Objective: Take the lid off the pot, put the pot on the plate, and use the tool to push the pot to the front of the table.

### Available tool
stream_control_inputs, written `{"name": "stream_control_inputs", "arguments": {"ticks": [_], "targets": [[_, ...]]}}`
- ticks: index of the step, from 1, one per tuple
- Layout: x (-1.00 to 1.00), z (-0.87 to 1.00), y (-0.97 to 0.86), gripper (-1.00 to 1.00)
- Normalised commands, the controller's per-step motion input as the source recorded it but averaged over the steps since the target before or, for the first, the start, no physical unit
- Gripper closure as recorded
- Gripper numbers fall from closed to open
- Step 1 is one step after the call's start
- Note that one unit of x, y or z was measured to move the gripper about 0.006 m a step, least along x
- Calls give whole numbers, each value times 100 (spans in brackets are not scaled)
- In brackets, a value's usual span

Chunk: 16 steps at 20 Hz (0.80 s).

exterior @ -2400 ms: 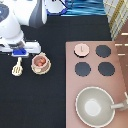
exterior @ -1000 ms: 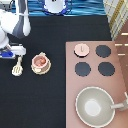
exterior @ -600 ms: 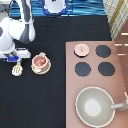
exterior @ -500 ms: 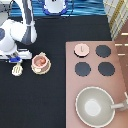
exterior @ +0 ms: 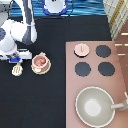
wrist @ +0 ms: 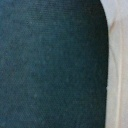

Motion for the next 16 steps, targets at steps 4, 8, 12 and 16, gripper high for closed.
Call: {"name": "stream_control_inputs", "arguments": {"ticks": [4, 8, 12, 16], "targets": [[-37, 18, -4, 100], [-71, 71, 11, 100], [-82, 76, 16, 100], [-80, 79, 25, 100]]}}
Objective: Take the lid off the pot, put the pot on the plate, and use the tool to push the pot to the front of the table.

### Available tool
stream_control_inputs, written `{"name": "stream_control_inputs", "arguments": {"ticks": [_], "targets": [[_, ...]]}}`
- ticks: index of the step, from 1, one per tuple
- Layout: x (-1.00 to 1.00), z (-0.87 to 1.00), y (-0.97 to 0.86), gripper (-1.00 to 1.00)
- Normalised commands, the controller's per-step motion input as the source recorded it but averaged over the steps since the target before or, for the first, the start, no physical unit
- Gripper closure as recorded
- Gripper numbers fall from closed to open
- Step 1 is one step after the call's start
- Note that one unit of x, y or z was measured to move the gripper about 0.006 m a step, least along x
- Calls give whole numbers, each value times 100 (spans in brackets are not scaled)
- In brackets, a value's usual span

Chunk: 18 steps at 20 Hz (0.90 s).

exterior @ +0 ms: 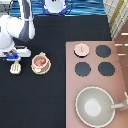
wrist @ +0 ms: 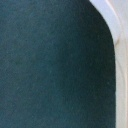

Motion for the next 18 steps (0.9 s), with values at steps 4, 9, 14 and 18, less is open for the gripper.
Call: {"name": "stream_control_inputs", "arguments": {"ticks": [4, 9, 14, 18], "targets": [[-72, 78, 44, 100], [-33, 54, 63, 100], [-10, 26, 83, 100], [-34, -18, 97, 100]]}}
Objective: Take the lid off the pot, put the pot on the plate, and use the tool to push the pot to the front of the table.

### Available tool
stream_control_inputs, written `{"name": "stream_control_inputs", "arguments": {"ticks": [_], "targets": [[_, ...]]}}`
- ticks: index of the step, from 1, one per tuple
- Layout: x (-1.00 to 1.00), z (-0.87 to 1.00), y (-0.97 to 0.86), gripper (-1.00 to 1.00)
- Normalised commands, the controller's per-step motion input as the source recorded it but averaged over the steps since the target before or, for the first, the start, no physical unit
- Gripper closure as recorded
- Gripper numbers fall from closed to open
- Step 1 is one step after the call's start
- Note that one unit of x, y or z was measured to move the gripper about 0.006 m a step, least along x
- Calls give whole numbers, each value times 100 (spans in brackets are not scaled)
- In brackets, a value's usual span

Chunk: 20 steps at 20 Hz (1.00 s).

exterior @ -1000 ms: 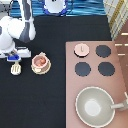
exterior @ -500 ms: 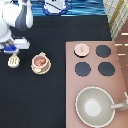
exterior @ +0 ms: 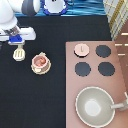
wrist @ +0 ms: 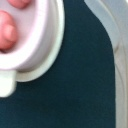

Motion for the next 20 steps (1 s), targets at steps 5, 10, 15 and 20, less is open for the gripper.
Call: {"name": "stream_control_inputs", "arguments": {"ticks": [5, 10, 15, 20], "targets": [[-67, -38, 81, 100], [-79, -43, 58, 100], [-76, -40, 45, 100], [-77, -39, 42, 100]]}}
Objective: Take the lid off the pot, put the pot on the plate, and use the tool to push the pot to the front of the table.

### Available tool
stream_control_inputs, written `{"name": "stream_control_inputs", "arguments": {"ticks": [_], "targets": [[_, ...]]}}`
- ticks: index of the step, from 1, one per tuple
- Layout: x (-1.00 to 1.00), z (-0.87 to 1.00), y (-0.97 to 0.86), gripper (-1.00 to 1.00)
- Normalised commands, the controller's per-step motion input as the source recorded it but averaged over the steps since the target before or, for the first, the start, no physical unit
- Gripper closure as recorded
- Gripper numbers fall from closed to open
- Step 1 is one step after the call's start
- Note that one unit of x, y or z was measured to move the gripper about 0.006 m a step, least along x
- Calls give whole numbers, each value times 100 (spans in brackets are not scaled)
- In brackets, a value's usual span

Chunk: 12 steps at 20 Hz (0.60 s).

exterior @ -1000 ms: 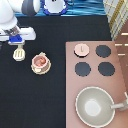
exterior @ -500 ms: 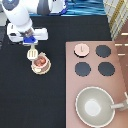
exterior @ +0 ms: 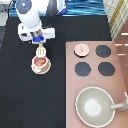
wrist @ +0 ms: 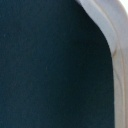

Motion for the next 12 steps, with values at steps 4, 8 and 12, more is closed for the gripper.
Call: {"name": "stream_control_inputs", "arguments": {"ticks": [4, 8, 12], "targets": [[-86, -36, 34, 100], [-92, -17, 11, 100], [-89, 0, 0, 100]]}}
